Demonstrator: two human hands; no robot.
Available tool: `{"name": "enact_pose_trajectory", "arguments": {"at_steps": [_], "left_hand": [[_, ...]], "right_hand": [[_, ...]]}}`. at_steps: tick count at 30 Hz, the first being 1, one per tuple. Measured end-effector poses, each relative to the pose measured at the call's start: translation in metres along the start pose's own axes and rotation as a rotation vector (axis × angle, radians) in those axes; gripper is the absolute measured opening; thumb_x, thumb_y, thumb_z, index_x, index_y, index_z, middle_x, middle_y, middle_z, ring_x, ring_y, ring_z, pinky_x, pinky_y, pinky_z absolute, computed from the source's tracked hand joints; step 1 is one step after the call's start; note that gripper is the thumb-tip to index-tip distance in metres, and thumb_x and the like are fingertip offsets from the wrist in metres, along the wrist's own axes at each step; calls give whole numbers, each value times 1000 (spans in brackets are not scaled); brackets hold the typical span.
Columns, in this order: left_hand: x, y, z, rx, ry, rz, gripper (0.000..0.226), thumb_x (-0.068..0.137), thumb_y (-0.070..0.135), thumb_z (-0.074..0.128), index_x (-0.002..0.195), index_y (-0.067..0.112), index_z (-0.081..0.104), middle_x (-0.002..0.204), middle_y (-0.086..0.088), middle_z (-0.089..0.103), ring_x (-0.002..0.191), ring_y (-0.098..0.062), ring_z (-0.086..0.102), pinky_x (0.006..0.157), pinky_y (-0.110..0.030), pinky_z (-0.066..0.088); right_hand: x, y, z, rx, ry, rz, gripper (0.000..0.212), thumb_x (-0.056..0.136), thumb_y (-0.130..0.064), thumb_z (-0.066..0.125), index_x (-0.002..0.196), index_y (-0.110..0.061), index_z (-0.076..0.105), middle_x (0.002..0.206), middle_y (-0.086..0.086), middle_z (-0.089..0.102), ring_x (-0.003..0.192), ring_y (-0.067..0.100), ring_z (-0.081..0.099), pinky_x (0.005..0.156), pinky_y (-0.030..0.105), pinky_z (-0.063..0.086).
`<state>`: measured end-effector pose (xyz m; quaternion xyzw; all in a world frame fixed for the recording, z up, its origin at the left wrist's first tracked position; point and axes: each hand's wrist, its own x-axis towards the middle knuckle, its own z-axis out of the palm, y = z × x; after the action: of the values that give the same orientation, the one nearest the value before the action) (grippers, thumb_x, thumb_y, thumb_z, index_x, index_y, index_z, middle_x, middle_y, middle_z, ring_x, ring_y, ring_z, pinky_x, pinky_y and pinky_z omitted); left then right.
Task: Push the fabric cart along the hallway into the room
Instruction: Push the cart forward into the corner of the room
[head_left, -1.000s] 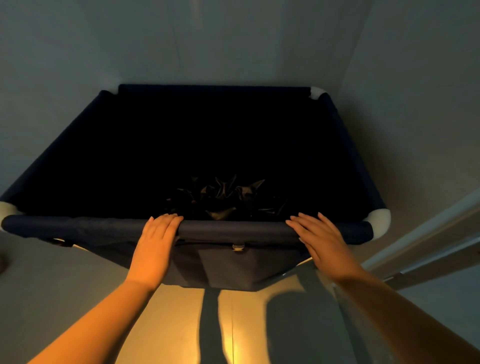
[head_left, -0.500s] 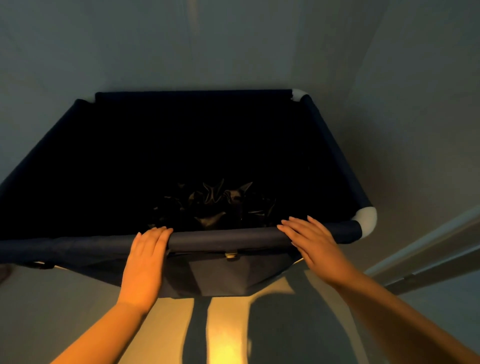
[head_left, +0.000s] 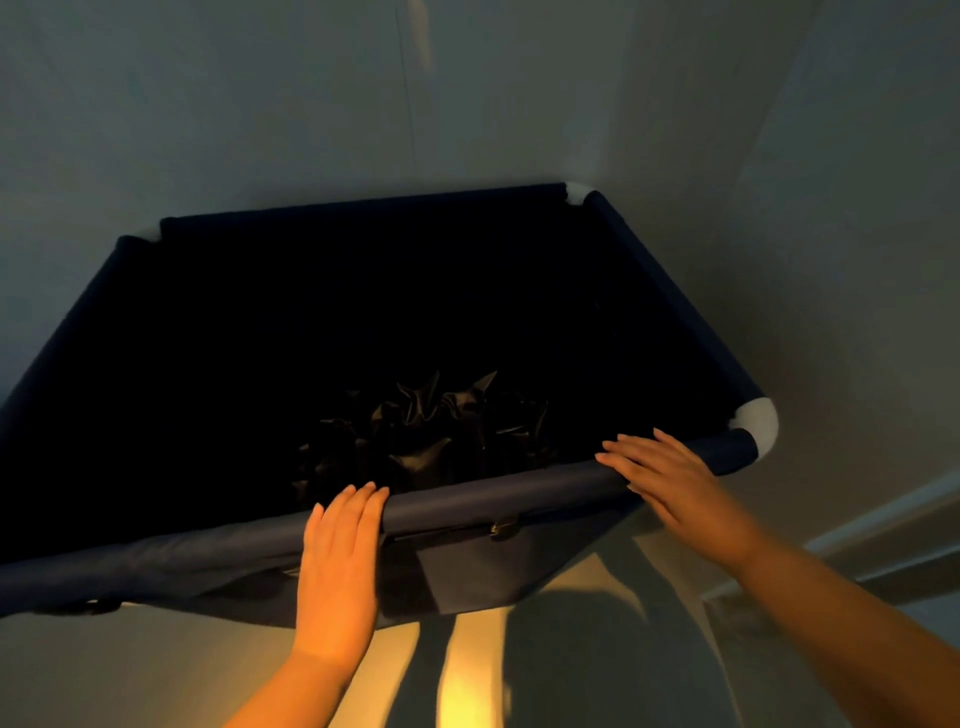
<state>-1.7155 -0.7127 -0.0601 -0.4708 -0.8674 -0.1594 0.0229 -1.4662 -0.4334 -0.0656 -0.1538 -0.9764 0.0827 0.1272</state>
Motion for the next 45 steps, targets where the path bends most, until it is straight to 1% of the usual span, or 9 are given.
{"name": "enact_pose_trajectory", "arguments": {"at_steps": [9, 19, 23, 28, 31, 35, 39, 43, 45], "left_hand": [[17, 33, 10, 46, 15, 18, 71, 68, -19, 67, 132, 2, 46, 133, -19, 51, 127, -34, 40, 113, -47, 17], [44, 101, 40, 75, 56, 83, 66, 70, -15, 70, 130, 0, 46, 128, -23, 53, 123, -36, 41, 115, -41, 9], [54, 133, 56, 100, 77, 117, 48, 83, -2, 49, 131, 1, 44, 130, -23, 52, 128, -36, 36, 115, -41, 6], [73, 172, 71, 110, 58, 135, 71, 67, -15, 70, 131, 0, 45, 131, -25, 51, 129, -39, 36, 116, -41, 5], [84, 189, 77, 126, 61, 157, 71, 65, -15, 71, 130, -2, 46, 130, -26, 52, 127, -41, 39, 114, -43, 7], [86, 189, 78, 141, 55, 141, 69, 68, -13, 71, 131, -3, 44, 130, -27, 51, 127, -42, 38, 115, -38, 0], [87, 188, 76, 158, 79, 177, 51, 83, -4, 61, 131, -3, 44, 130, -28, 51, 127, -42, 39, 115, -37, 1], [87, 188, 78, 170, 53, 159, 68, 71, -11, 70, 132, -2, 44, 132, -27, 49, 128, -42, 38, 114, -45, 10], [86, 187, 78, 172, 43, 160, 69, 71, -11, 70, 133, -1, 42, 133, -26, 49, 129, -41, 37, 114, -44, 9]], "right_hand": [[-12, 35, -3, -5, 59, -39, 42, 95, -21, 35, 136, -22, 43, 137, -1, 50, 132, 10, 32, 112, 31, 14], [-43, 97, -33, -8, 81, -15, 41, 90, -11, 44, 130, -14, 51, 131, 4, 56, 126, 16, 40, 109, 32, 17], [-62, 125, -47, -44, 63, 14, 42, 87, -7, 48, 129, -12, 53, 129, 6, 57, 123, 23, 48, 106, 36, 21], [-82, 157, -62, -45, 51, 61, 42, 89, -8, 44, 131, -11, 51, 132, 6, 55, 125, 23, 46, 108, 37, 20], [-92, 172, -69, -45, 56, 76, 44, 90, -7, 42, 133, -13, 49, 135, 5, 52, 128, 21, 43, 109, 40, 22], [-92, 176, -61, -55, 55, 66, 50, 89, 4, 50, 135, -15, 46, 137, 3, 51, 130, 19, 40, 111, 38, 19], [-93, 179, -57, -67, 72, 54, 58, 84, 7, 56, 136, -16, 44, 137, 2, 50, 130, 18, 39, 112, 35, 15], [-93, 175, -61, -59, 86, 52, 52, 88, 5, 50, 136, -14, 45, 137, 3, 50, 130, 19, 40, 111, 36, 16], [-93, 172, -62, -51, 99, 55, 48, 89, 3, 48, 134, -13, 47, 136, 5, 51, 129, 21, 41, 111, 36, 16]]}}
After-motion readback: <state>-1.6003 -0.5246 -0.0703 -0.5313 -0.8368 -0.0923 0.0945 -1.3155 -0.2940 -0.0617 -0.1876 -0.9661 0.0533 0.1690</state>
